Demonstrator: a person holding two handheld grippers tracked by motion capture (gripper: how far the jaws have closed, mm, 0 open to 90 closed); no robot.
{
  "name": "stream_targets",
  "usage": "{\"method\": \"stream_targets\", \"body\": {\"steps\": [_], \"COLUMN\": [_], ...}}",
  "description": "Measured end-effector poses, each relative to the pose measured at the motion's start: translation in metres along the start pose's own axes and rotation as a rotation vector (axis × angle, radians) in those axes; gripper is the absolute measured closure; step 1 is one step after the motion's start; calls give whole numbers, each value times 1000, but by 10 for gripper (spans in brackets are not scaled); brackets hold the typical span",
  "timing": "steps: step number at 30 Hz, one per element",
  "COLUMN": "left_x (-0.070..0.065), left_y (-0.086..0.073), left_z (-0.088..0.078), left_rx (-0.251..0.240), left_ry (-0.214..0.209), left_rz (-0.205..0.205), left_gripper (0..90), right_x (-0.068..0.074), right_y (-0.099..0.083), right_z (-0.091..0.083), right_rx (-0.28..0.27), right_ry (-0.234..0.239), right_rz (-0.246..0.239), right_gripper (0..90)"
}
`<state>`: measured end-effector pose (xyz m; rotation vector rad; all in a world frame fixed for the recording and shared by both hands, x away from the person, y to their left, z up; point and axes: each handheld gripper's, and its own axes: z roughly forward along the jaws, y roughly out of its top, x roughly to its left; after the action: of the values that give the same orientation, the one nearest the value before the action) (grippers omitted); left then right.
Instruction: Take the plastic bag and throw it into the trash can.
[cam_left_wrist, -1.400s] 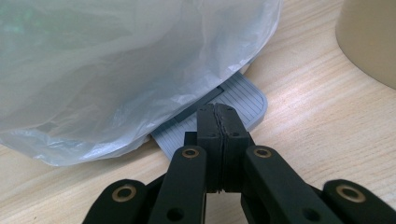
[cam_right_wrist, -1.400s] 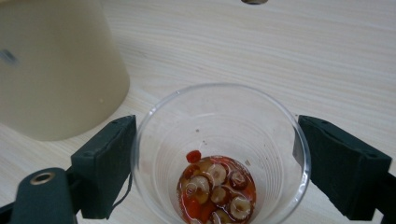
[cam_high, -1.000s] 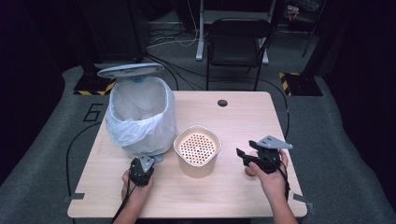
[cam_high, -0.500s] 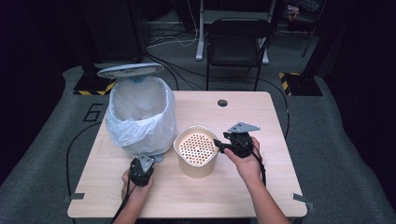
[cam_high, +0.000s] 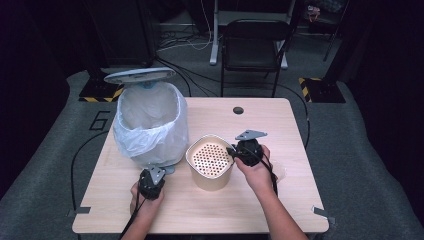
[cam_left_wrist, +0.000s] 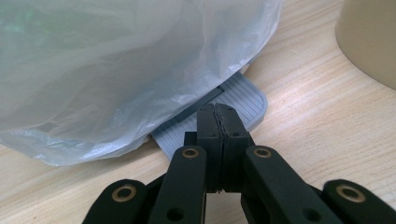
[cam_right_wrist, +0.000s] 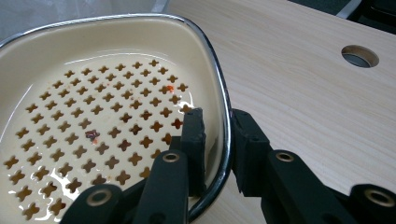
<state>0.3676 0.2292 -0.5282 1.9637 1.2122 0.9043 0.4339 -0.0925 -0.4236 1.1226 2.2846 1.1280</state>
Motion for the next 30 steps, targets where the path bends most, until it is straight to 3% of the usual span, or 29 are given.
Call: {"method": "stream_targets", "body": {"steps": [13, 21, 24, 26, 30], "left_x": [0, 0, 1, 1, 1], "left_y": [0, 0, 0, 0, 0], "left_z": [0, 0, 0, 0, 0], "left_rx": [-4, -4, 3, 3, 4], "left_ry": [0, 0, -5, -5, -5], "left_rz": [-1, -1, -1, -3, -2], "left_gripper": [891, 891, 891, 891, 891], "right_x": [-7, -7, -7, -9, -15], "right_y": [-28, -39, -41, -40, -43], "right_z": [-30, -43, -46, -54, -76], "right_rx": [-35, -39, -74, -103, -158], "right_ry": [80, 104, 105, 92, 18], "right_rz": [8, 10, 36, 41, 54], "right_gripper": [804, 802, 610, 540, 395]}}
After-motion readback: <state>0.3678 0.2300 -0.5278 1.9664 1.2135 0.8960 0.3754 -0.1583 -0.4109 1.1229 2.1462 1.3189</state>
